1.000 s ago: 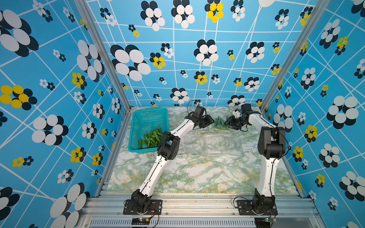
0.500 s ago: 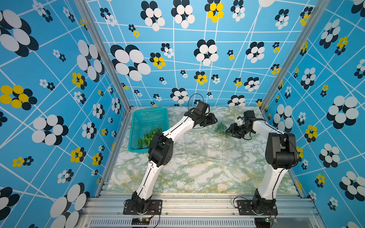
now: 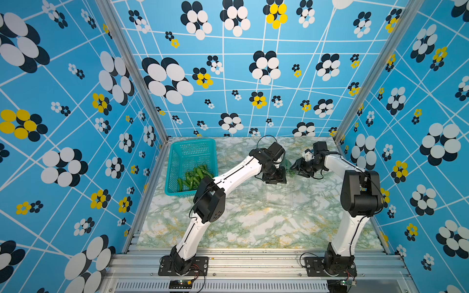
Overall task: Take small green peppers out of containers
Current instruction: Move the packing box to the center of the board.
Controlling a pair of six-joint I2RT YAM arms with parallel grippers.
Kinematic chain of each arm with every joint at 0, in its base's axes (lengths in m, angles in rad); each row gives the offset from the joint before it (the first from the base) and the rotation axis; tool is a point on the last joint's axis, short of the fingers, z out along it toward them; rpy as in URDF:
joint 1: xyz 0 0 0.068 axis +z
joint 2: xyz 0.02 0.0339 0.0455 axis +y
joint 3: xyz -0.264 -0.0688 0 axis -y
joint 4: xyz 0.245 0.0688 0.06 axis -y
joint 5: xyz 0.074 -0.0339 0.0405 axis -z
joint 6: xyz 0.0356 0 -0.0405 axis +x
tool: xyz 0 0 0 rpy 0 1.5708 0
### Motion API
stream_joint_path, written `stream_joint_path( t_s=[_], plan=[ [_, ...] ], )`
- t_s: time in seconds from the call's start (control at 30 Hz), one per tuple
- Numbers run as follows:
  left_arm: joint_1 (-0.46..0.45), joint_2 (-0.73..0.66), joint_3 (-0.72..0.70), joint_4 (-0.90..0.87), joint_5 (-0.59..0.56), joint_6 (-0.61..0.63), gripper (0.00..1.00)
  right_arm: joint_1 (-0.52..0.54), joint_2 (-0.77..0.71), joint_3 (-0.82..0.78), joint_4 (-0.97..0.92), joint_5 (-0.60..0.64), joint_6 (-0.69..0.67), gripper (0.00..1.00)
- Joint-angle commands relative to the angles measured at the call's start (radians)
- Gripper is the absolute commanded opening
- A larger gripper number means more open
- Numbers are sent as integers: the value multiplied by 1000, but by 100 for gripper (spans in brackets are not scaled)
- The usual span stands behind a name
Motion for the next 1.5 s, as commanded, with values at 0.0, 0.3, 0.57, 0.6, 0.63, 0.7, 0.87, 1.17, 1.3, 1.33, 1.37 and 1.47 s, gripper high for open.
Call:
stream_joint_path(
  t_s=[0.0,0.3,0.57,0.6,0.63,0.7,0.87,1.17,1.3,1.33,1.37,1.47],
  plan=[
    [20,27,-43,-76,-22,14,50,5,17,23,-14,17,-9,53],
    [35,95,-79,-90,-31,50,48,6,15,17,-8,8,-2,53],
    [64,169,-39,-156,-97,80,48,6,2,4,-6,1,-6,52],
    [71,182,-24,-178,-112,89,48,6,1,5,-14,7,-8,52],
    [78,193,-6,-199,-128,95,48,5,2,6,-20,10,-11,52],
    [93,224,37,-246,-161,113,48,6,0,3,-23,17,-12,52],
    [147,268,106,-311,-215,145,49,5,1,-12,-27,19,-11,51],
    [273,372,289,-333,-285,106,49,6,-43,-78,-50,39,0,50],
    [318,440,418,-329,-294,76,49,6,-83,-116,-85,46,-13,50],
    [327,454,436,-322,-297,70,49,5,-91,-127,-90,46,-13,50],
    [336,464,455,-304,-290,66,49,6,-99,-138,-99,46,-13,50],
    [359,491,475,-244,-252,38,50,7,-131,-177,-116,43,-5,50]
  ],
)
